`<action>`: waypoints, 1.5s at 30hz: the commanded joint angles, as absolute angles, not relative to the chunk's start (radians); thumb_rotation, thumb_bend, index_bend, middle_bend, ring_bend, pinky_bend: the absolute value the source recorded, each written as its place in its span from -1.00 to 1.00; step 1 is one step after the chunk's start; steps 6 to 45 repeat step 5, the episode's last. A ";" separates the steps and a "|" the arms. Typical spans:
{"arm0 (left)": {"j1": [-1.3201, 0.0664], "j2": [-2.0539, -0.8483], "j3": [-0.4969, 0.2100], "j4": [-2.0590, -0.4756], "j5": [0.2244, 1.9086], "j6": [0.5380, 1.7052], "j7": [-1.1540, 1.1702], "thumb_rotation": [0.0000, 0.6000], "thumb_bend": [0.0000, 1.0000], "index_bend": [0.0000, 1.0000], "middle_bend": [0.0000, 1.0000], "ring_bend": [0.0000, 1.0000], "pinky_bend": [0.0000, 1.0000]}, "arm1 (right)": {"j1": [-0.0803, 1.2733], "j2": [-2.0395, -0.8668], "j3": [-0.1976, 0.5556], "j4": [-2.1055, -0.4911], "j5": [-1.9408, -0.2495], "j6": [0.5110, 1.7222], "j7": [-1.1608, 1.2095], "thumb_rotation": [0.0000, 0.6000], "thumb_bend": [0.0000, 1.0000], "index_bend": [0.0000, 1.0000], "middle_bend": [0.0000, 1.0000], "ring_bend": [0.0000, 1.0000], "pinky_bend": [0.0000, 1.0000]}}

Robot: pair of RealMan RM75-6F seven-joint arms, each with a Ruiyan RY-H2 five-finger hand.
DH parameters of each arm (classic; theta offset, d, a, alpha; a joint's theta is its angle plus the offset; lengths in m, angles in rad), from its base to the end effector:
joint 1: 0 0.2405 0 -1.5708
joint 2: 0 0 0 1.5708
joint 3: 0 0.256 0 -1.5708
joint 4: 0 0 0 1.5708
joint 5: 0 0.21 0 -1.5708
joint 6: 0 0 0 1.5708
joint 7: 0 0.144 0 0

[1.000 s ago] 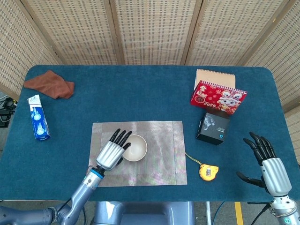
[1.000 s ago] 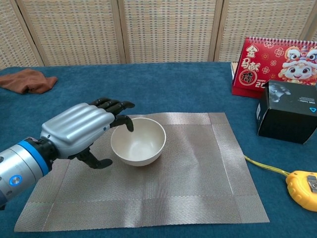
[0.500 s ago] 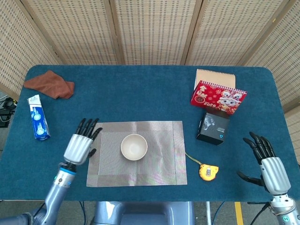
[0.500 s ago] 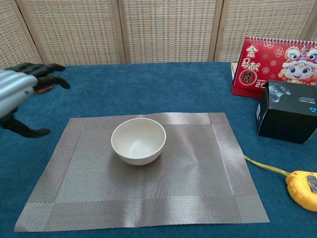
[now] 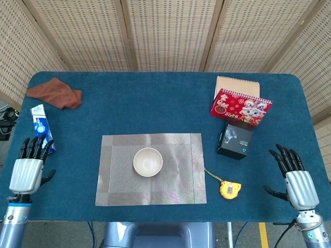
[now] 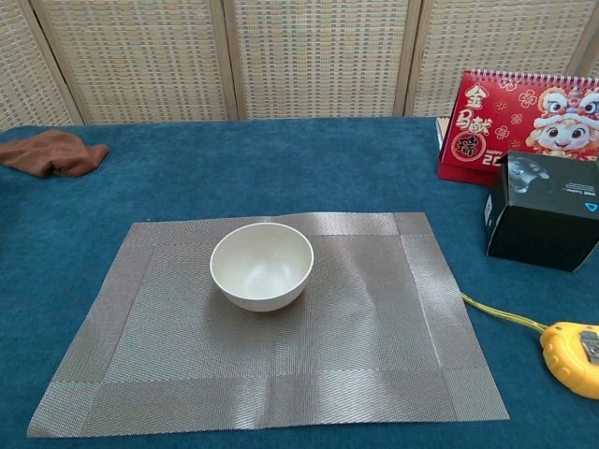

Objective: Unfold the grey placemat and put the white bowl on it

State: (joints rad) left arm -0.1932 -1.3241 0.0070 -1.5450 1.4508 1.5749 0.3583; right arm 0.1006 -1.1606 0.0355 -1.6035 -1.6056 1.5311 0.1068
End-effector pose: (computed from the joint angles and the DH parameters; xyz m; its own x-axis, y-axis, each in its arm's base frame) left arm -0.2883 0.2006 0.1050 0.5854 -0.0690 0.8078 0.8071 -0.0449 -0.5887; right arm -0.2908 -0.1815 0.1450 0.2683 0.0190 0.9632 -0.9543 -0.1318 0.2684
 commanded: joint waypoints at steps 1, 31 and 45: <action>-0.152 -1.286 0.019 -1.558 1.475 1.629 0.318 1.00 -0.64 -0.85 -1.00 -1.00 -1.00 | 0.104 -1.168 0.041 -1.609 -1.583 1.511 0.086 1.00 -0.70 -0.76 -1.00 -1.00 -1.00; -0.136 -1.269 0.013 -1.562 1.471 1.630 0.301 1.00 -0.64 -0.86 -1.00 -1.00 -1.00 | 0.110 -1.177 0.042 -1.608 -1.573 1.492 0.071 1.00 -0.70 -0.76 -1.00 -1.00 -1.00; -0.136 -1.269 0.013 -1.562 1.471 1.630 0.301 1.00 -0.64 -0.86 -1.00 -1.00 -1.00 | 0.110 -1.177 0.042 -1.608 -1.573 1.492 0.071 1.00 -0.70 -0.76 -1.00 -1.00 -1.00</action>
